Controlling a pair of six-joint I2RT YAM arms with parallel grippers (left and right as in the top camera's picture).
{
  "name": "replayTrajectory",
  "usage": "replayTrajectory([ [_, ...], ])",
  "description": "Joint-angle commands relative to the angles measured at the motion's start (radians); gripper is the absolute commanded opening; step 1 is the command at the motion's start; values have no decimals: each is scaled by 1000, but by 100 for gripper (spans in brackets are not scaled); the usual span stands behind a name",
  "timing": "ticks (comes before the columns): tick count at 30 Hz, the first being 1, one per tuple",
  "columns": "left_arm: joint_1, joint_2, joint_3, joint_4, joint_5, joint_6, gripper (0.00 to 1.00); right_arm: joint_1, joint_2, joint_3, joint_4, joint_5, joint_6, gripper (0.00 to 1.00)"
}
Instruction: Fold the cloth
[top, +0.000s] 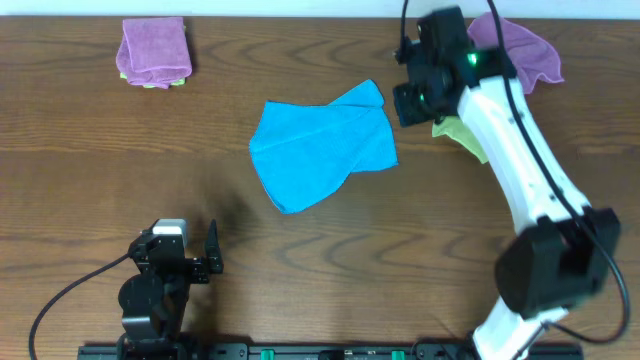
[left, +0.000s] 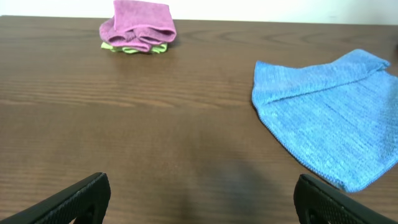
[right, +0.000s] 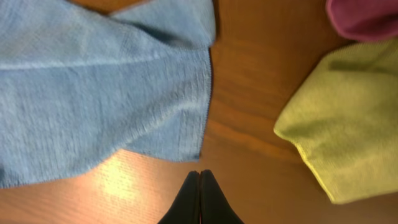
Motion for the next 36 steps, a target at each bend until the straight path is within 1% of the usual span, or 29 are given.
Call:
replayTrajectory([
  [1, -4, -6, -20, -6, 0, -3, 95, 13, -12, -177, 78, -50, -17, 2],
  [5, -4, -6, -20, -6, 0, -3, 95, 48, -8, -320, 211, -56, -8, 2],
  [7, -4, -6, -20, -6, 0, -3, 95, 53, -8, -354, 265, -56, -1, 2],
  [15, -4, -6, -20, -6, 0, -3, 95, 64, 32, -382, 381, -56, -2, 1],
  [26, -4, -6, -20, -6, 0, -3, 95, 64, 163, -382, 433, -51, -2, 2],
  [29, -4, -6, -20, -6, 0, -3, 95, 64, 193, -382, 414, -51, -1, 2],
  [31, -4, -6, -20, -6, 0, -3, 96, 64, 198, -382, 326, -52, 2, 1],
  [36, -4, -6, -20, -6, 0, -3, 96, 64, 198, -382, 117, -56, 95, 2],
])
